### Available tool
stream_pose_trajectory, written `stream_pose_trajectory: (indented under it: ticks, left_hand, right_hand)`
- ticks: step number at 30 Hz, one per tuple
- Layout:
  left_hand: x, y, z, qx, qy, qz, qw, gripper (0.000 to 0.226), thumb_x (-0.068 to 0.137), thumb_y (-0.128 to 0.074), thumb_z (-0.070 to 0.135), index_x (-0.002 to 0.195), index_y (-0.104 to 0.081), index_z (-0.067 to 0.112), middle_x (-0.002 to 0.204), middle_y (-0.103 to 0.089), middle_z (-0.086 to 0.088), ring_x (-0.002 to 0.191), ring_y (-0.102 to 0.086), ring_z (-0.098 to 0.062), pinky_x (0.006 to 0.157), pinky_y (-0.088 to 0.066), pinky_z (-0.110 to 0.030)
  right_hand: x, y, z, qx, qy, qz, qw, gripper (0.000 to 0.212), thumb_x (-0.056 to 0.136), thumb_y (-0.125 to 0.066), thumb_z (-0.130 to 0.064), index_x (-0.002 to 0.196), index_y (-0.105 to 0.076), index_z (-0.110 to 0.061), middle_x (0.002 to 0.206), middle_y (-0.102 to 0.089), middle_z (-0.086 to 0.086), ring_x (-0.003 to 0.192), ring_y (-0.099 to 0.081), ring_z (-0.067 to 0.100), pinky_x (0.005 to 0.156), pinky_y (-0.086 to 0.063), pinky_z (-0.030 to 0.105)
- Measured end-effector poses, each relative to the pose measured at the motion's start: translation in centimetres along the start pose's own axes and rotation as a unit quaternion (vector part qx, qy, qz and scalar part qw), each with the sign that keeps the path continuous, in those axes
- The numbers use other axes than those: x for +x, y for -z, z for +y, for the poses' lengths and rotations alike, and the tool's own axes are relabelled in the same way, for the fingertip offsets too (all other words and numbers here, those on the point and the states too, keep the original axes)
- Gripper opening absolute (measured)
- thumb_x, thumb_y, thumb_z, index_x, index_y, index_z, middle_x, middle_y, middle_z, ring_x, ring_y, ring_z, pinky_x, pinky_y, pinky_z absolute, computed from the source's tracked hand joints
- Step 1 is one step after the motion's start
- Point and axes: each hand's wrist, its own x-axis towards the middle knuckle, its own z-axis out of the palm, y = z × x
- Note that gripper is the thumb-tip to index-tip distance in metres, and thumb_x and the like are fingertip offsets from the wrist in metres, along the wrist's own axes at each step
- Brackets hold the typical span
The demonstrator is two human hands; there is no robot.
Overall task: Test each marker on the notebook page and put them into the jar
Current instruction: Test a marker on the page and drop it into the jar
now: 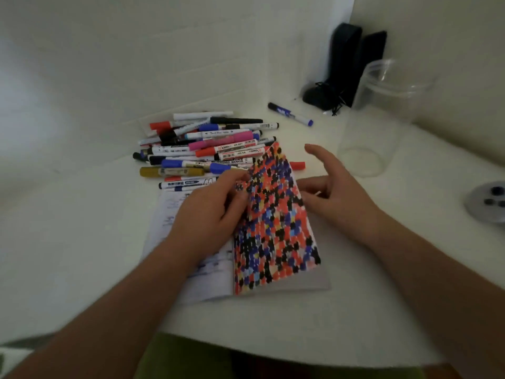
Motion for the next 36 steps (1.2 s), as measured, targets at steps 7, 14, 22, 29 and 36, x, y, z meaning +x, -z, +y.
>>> stream_pose_trajectory:
  ticks: [7, 14, 22, 29, 36]
  left_hand:
    - [-0.4, 2.2, 0.1, -0.225, 0.056, 0.076, 0.970, 0.030, 0.107, -0.035, 0.044, 0.123, -0.056, 0.029, 0.066, -0.054, 0.009, 0.057, -0.048, -0.012, 0.058, -0.038, -0.032]
    - [2.4, 10.2, 2.8, -0.216, 0.087, 0.090, 0.968, 0.024, 0.108, -0.042, 0.032, 0.102, -0.065, 0.029, 0.071, -0.062, 0.015, 0.069, -0.061, -0.005, 0.063, -0.051, -0.018]
    - [5.2, 5.7, 2.6, -0.026, 0.058, -0.131, 0.989, 0.026, 0.100, -0.056, 0.029, 0.122, -0.056, 0.043, 0.110, -0.061, 0.010, 0.086, -0.060, -0.005, 0.070, -0.050, -0.022]
    - [7.2, -0.5, -3.5, 0.218, -0.041, -0.060, 0.973, 0.037, 0.097, -0.045, 0.056, 0.128, -0.054, 0.037, 0.124, -0.053, 0.008, 0.118, -0.044, -0.016, 0.101, -0.040, -0.038]
    - [6.2, -1.0, -4.7, 0.230, -0.059, 0.009, 0.971, 0.037, 0.086, -0.050, 0.052, 0.113, -0.067, 0.032, 0.111, -0.061, 0.011, 0.112, -0.048, -0.017, 0.099, -0.038, -0.041]
  right_hand:
    - [-3.0, -3.9, -4.0, -0.343, 0.112, -0.039, 0.932, 0.059, 0.080, -0.035, -0.069, 0.120, -0.067, -0.040, 0.102, -0.061, -0.025, 0.110, -0.047, 0.019, 0.085, -0.038, 0.040]
    - [-4.9, -9.1, -6.7, -0.413, 0.191, -0.141, 0.879, 0.058, 0.096, -0.047, -0.068, 0.148, -0.045, -0.043, 0.151, -0.041, -0.012, 0.129, -0.037, 0.020, 0.101, -0.040, 0.044]
    - [-1.4, -8.7, -7.4, -0.327, 0.188, -0.230, 0.897, 0.042, 0.100, -0.054, -0.058, 0.133, -0.067, -0.035, 0.130, -0.062, -0.016, 0.108, -0.053, 0.006, 0.098, -0.049, 0.035]
    - [3.1, -2.3, -5.1, -0.097, 0.089, -0.026, 0.991, 0.015, 0.095, -0.072, -0.022, 0.093, -0.079, -0.035, 0.080, -0.071, -0.023, 0.067, -0.065, 0.002, 0.069, -0.052, 0.022]
    - [5.3, -1.8, 0.0, -0.089, 0.082, 0.128, 0.984, 0.023, 0.094, -0.069, -0.016, 0.086, -0.074, -0.036, 0.075, -0.070, -0.014, 0.065, -0.064, 0.011, 0.061, -0.054, 0.024]
